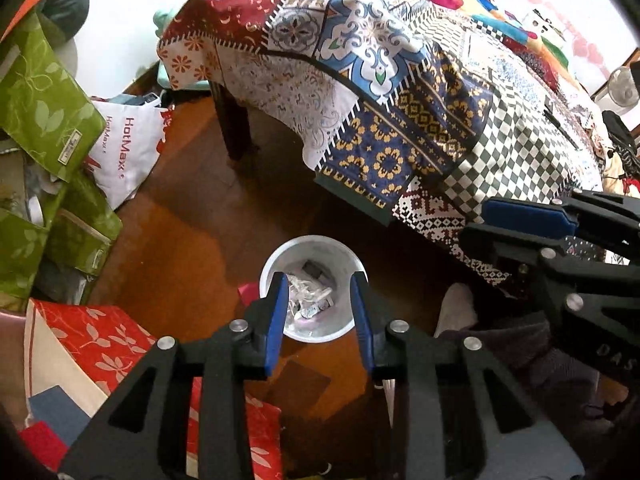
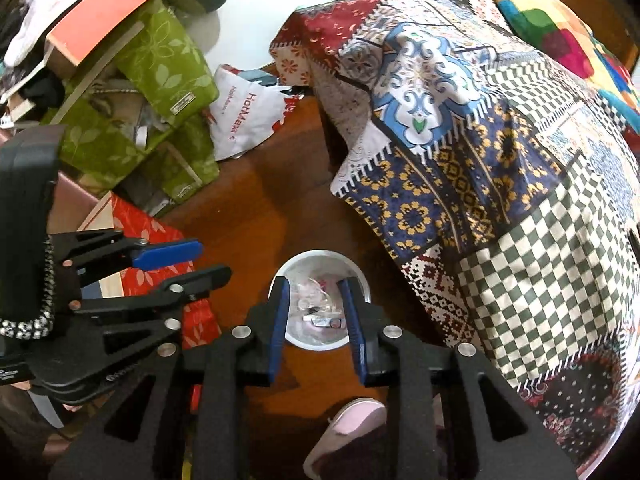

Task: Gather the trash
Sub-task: 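Open both grippers to drop the rod and cable into the bucket, then move both open tools back over the black marker and card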

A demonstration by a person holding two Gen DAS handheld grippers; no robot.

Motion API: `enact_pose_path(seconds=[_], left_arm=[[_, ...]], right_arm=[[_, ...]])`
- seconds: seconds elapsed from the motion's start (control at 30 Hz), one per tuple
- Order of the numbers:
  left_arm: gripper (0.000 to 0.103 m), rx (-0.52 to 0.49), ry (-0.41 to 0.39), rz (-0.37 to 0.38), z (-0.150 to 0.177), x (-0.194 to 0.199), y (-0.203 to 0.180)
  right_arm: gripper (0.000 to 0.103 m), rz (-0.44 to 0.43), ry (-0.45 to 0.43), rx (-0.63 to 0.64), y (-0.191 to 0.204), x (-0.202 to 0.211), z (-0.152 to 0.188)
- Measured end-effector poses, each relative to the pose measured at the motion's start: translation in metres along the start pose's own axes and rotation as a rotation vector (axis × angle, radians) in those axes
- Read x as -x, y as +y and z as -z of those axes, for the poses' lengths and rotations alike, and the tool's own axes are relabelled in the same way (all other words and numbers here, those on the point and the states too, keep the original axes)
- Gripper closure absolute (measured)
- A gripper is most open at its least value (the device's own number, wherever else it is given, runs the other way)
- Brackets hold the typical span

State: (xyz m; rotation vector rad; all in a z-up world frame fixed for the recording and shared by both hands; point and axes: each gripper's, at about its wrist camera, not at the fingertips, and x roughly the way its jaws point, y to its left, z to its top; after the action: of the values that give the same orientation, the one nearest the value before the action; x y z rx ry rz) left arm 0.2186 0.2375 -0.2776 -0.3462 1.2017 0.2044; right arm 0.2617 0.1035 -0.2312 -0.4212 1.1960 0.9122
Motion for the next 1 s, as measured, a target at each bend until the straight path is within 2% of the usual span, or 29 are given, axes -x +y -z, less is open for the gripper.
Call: enact_pose_path(seconds=[0.27,0.57,0.8,1.0], left_arm=[[0.072,0.007,-0.078,-0.006,0.0,0.037,-0.011],[0.072,-0.028,-0.205,-0.013,-0.004,0.095,-0.05],[0.072,-0.08,-0.321,0.007,-0.012,0.139,-0.099],[0.072,-0.143,-0.389,0.03,-0.024,0.159,-0.153]], right_arm=[[0.078,0.002,-0.056,0.011,-0.002,0.034,0.009],[0.078,0.019,-0.209,0.0,-0.014,0.107,0.025],[0.078,0.064,-0.334,-0.046,-0.045,0.167,0.044],[0.078,0.114,-0.398,-0.088,-0.082,0.205,0.063]])
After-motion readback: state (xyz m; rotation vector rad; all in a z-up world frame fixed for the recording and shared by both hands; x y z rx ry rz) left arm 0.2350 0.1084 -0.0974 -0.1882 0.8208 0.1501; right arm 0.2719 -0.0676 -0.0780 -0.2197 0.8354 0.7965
